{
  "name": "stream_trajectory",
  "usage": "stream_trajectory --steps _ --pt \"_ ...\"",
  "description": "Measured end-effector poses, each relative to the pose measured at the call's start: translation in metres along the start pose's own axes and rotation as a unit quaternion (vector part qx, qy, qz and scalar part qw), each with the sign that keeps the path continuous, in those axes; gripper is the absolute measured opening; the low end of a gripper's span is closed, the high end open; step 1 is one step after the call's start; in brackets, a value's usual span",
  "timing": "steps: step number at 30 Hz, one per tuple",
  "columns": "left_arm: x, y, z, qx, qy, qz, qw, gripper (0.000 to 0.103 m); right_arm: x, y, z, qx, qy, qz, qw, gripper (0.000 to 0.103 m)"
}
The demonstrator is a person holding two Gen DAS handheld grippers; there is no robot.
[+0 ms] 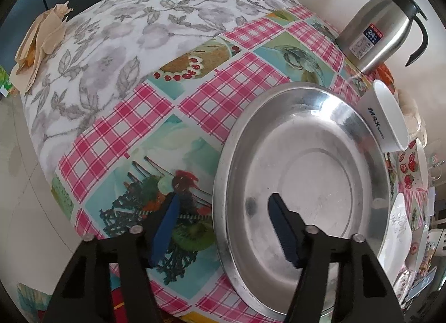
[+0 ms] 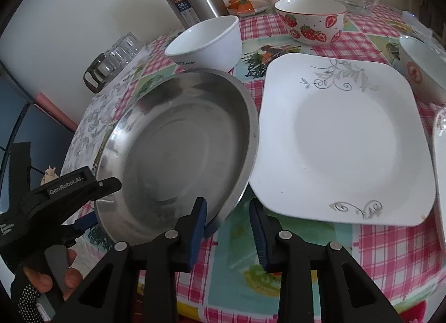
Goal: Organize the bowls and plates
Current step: 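Move the left gripper to the steel basin rim and close on it, then lift and tilt the steel basin by its rim with the left gripper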
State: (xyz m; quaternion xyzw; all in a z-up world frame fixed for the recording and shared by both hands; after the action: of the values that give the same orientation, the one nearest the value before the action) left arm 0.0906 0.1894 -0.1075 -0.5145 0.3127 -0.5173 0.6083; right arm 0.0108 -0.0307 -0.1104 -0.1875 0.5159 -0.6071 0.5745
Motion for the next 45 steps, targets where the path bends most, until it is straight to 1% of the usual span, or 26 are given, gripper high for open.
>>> stream_trajectory --steps 5,6,8,11,13,14,16,19,24,27,38,45 --pt "0.002 0.003 0.004 0.006 0.009 0.003 0.9999 0.047 -0.002 0.009 0.001 -0.003 -0.008 -0.001 1.0 0.031" --pt "0.002 0.004 0.005 0.008 0.009 0.001 0.9999 0.044 -0.002 0.01 0.002 -0.003 -0.011 -0.002 1.0 0.031" --pt "0.002 0.005 0.005 0.008 0.01 0.0 0.9999 0.033 -0.005 0.012 0.002 -0.001 -0.021 -0.006 1.0 0.03" --pt "0.0 0.005 0.005 0.007 0.006 -0.013 0.9999 0.021 -0.007 0.013 0.002 0.001 -0.034 -0.012 0.999 0.029" --pt "-0.001 0.004 0.003 0.008 0.005 -0.014 0.9998 0.018 -0.01 0.012 0.002 0.003 -0.041 -0.015 0.999 0.025" --pt "-0.001 0.002 0.003 0.012 0.008 -0.011 0.9998 0.016 -0.011 0.011 0.002 0.007 -0.048 -0.019 0.999 0.025" --pt "0.0 0.0 0.004 0.018 0.014 -0.004 0.9997 0.016 -0.014 0.009 0.002 0.012 -0.059 -0.022 0.998 0.025" --pt "-0.002 -0.002 0.001 0.017 0.012 -0.007 0.9998 0.016 -0.014 0.007 0.004 0.016 -0.06 -0.019 0.998 0.025" --pt "-0.003 -0.008 0.0 0.025 0.013 0.002 0.9996 0.016 -0.021 -0.002 0.004 0.035 -0.082 -0.023 0.996 0.025" --pt "-0.005 -0.009 -0.003 0.023 0.009 0.0 0.9997 0.016 -0.023 -0.006 0.005 0.04 -0.089 -0.025 0.995 0.025" --pt "-0.008 -0.02 -0.005 0.037 0.003 0.001 0.9993 0.016 -0.029 -0.014 0.005 0.054 -0.107 -0.03 0.992 0.025" --pt "-0.011 -0.032 -0.006 0.056 -0.004 -0.007 0.9984 0.016 -0.033 -0.023 0.006 0.07 -0.119 -0.027 0.99 0.025"
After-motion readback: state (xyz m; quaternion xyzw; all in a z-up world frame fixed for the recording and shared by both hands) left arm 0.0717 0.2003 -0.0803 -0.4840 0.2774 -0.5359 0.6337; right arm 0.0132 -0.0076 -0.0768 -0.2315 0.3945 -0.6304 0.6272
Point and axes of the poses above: each gripper's, at about its wrist camera, not at the fingertips, and y roughly the way its jaws point, x to its right, z to its top, the point moved 4 cm from there along y, roughly the way its jaws point, and after that the axes turned 2 degrees about z, right-handed, at the moved point
